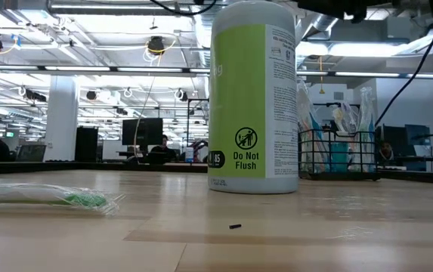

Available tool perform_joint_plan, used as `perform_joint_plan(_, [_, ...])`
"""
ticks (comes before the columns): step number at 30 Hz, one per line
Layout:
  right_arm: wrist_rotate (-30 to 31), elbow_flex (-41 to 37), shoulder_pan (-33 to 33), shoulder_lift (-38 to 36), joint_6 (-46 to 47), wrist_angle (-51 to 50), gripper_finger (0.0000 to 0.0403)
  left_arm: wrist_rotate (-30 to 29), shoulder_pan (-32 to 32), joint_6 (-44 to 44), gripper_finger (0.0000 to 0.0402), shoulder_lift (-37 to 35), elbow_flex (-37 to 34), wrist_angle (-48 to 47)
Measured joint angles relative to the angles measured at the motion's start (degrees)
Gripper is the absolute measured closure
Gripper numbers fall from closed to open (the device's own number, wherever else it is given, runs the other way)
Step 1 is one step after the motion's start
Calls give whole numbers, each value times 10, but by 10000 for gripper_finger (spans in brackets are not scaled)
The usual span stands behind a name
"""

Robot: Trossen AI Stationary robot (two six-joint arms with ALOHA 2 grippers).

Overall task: Pick & Place toothbrushing station
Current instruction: Put the orange toothbrush into the wire organizer

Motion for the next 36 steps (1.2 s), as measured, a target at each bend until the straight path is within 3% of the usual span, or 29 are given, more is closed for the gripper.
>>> perform_joint_plan(12, [-85, 17, -27, 0, 49, -43, 249, 36, 0, 1, 401, 77, 68, 4])
perform_joint_plan(24, [-91, 17, -50, 0, 59, -49, 249, 43, 0, -1, 401, 84, 71, 15])
perform_joint_plan(28, [-127, 16, -64, 0, 70, -48, 251, 55, 0, -1, 401, 95, 71, 21])
perform_joint_plan(32, [-134, 16, -77, 0, 84, -63, 279, 55, 3, -1, 401, 101, 71, 21])
perform_joint_plan(36, [-148, 16, -76, 0, 83, -61, 355, 55, 4, 0, 401, 101, 71, 22])
